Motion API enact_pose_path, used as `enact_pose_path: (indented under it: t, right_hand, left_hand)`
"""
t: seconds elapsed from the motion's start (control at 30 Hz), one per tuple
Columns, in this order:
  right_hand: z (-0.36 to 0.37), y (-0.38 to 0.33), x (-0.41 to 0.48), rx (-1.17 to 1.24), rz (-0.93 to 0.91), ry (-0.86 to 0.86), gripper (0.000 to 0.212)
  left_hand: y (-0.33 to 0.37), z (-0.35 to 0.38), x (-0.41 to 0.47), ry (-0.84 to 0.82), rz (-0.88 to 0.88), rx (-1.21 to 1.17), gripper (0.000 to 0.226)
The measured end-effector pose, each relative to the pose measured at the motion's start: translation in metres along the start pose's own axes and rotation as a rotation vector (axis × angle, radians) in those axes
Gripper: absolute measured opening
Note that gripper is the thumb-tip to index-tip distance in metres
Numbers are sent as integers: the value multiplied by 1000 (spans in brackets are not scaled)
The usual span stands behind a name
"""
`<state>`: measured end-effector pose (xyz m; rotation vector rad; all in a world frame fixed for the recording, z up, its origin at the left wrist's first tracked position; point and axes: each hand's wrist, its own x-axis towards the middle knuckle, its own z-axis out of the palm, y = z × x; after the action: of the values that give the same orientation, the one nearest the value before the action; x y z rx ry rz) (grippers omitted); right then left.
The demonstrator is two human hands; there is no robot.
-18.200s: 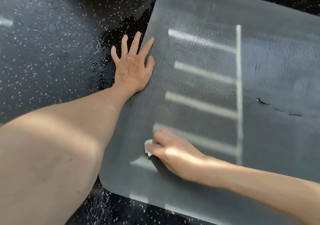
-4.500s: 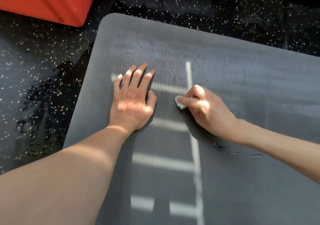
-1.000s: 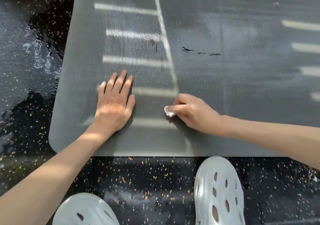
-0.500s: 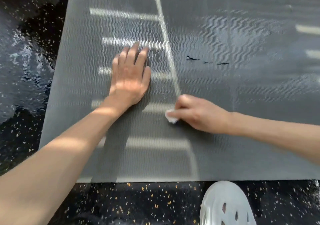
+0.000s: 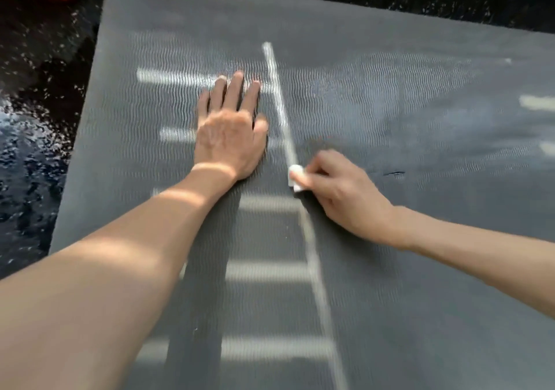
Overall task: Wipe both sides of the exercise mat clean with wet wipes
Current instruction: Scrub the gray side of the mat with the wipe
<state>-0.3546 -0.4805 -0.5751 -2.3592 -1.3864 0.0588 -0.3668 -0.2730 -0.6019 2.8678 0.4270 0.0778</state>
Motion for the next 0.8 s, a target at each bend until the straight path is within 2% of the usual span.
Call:
enact_pose_path:
  t: [0.07,0.1,0.17,0.23,0.3,0.4,0.47,0.6,0.67,0.73,0.8]
  right_hand:
    - [-3,-13,-16,97,-161,-148,31]
    - [-6,-8,-10,124,-204,-170,33]
    - [-7,12,26,71,-95,-77,28]
    - [-7,28,60,1,183,120,29]
    - [2,10,54,16,340,187,28]
    - [5,-47,8,146,284,55,30]
    - [-2,-47,10,177,277,-35,30]
    - [-2,-4,67,76,406,228,24]
    - [10,-14,59,110,458,257,28]
    - [13,-29,42,164,403,210,31]
    - [8,-6,58,165,349,187,26]
  left_hand:
    - [0,-3,0,7,0,-7,61]
    - [1,-3,0,10,4,-9,62]
    - [-1,-4,1,7,6,-13,62]
    - [-2,-3,2,1,10,-24,61]
    - [-2,-4,3,-8,17,-35,61]
    - [-4,-6,6,-31,17,-38,61]
    - [-3,-9,6,-35,5,-55,60]
    - [-2,-12,6,-22,26,-56,58]
    - [-1,-9,7,-13,17,-45,57]
    - [-1,-8,6,-10,23,-30,56]
    - [-1,-8,8,4,14,-11,56]
